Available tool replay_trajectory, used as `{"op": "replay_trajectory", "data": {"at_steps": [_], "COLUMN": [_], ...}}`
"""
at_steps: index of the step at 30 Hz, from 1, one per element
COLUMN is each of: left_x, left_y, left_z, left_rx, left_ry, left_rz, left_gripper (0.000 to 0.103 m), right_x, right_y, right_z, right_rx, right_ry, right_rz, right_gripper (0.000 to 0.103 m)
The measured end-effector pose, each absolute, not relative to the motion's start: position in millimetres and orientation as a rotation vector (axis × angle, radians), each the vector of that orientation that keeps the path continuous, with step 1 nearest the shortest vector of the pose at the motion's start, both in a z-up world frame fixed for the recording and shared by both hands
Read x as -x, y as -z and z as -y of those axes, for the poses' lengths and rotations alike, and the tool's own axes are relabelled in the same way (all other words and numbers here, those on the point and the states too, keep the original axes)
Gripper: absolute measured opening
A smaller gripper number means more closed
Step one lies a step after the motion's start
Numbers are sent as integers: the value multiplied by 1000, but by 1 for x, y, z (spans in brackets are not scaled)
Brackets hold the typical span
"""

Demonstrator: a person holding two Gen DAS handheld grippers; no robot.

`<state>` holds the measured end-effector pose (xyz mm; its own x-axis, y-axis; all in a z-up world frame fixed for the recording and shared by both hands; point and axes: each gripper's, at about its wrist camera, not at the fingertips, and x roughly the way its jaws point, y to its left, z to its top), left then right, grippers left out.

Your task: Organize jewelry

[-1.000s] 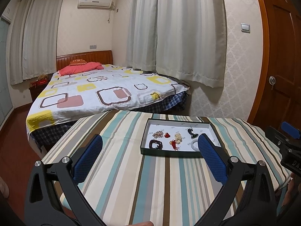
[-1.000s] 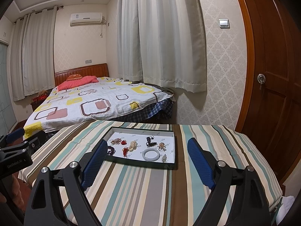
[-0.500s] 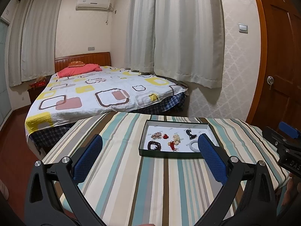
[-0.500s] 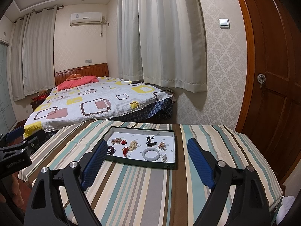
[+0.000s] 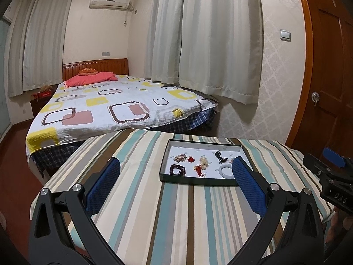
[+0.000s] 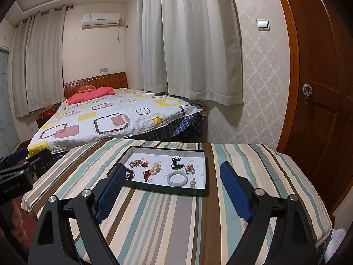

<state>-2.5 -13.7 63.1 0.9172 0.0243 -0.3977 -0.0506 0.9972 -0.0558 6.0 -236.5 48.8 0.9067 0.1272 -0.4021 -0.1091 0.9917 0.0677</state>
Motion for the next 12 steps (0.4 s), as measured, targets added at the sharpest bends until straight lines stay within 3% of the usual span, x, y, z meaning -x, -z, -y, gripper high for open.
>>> {"op": "replay_trajectory", "data": {"at_steps": [12], "left_x": [-74], "left_y": [-12], "left_z": [-20], "left_rx": [78], "left_ry": [-148], "left_rz": [-566], "left_gripper": [99], "right_x": [-57], "right_y": [-10], "right_z": [262], "right_rx": [-55], "right_ry": [-59], "right_rz": [-477], "right_gripper": [84]}}
